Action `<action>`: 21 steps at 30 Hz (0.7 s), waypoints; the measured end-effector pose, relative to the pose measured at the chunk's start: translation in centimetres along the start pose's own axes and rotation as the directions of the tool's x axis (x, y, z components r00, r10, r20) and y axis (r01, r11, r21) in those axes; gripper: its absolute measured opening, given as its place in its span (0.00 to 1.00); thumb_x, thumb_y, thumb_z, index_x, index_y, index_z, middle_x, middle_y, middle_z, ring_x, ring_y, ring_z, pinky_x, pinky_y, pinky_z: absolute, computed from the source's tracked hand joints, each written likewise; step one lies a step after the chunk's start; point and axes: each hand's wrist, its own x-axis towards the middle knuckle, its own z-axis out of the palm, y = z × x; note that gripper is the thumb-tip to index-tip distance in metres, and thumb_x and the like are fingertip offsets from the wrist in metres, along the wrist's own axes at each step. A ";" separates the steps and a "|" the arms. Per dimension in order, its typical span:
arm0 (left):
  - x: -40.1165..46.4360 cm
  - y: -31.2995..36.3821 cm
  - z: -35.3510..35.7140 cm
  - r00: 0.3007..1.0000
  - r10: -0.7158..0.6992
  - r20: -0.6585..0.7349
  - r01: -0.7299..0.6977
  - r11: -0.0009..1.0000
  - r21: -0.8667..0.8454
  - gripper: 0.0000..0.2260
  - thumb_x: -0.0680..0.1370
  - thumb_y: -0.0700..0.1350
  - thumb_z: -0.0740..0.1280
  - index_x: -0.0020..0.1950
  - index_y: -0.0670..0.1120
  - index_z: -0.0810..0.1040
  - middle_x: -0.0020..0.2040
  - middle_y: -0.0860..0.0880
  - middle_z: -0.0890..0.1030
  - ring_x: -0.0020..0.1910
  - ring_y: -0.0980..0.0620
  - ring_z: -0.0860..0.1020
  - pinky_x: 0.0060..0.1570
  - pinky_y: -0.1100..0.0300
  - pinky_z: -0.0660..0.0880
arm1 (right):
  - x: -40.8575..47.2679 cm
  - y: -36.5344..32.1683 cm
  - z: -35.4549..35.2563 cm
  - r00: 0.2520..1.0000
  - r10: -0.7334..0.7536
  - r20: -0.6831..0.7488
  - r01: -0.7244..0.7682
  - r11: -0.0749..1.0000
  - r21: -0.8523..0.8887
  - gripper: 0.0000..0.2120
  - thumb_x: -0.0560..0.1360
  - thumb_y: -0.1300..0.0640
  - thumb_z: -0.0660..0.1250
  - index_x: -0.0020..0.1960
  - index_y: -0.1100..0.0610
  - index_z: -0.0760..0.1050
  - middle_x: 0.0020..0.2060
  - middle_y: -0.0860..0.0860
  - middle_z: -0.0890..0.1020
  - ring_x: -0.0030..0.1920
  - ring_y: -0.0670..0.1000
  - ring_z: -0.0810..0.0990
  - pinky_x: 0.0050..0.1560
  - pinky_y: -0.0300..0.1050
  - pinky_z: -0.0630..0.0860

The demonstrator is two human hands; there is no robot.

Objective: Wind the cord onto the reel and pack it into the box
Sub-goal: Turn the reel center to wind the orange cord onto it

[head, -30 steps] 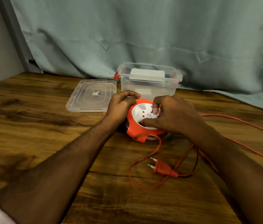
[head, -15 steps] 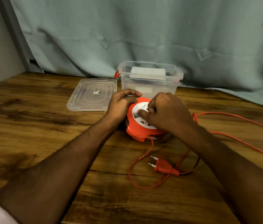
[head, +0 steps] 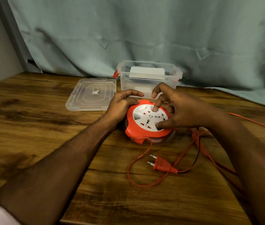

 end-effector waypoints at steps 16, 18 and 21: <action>-0.2 0.2 0.0 1.000 -0.027 0.006 0.027 0.997 -0.066 0.13 0.76 0.32 0.65 0.58 0.39 0.82 0.49 0.32 0.84 0.43 0.40 0.82 0.42 0.53 0.80 | 0.5 -0.1 0.9 0.998 0.008 -0.057 -0.020 0.974 -0.226 0.29 0.59 0.29 0.74 0.30 0.52 0.67 0.32 0.45 0.82 0.41 0.44 0.81 0.38 0.47 0.76; -0.1 0.1 -0.1 0.999 -0.037 -0.005 0.036 0.996 -0.076 0.14 0.76 0.32 0.65 0.59 0.40 0.81 0.47 0.32 0.84 0.41 0.40 0.82 0.41 0.53 0.79 | 0.7 -0.4 1.5 0.997 0.011 -0.070 -0.027 0.974 -0.225 0.30 0.61 0.30 0.75 0.27 0.52 0.65 0.26 0.45 0.73 0.32 0.44 0.71 0.37 0.44 0.67; 0.1 0.0 -0.2 0.999 -0.039 -0.038 0.036 0.996 -0.080 0.12 0.76 0.32 0.64 0.56 0.39 0.83 0.49 0.34 0.84 0.42 0.41 0.82 0.42 0.52 0.80 | 1.2 -1.5 3.2 0.980 0.034 -0.195 -0.087 0.958 -0.273 0.29 0.64 0.27 0.71 0.30 0.49 0.64 0.29 0.44 0.69 0.34 0.47 0.69 0.42 0.45 0.63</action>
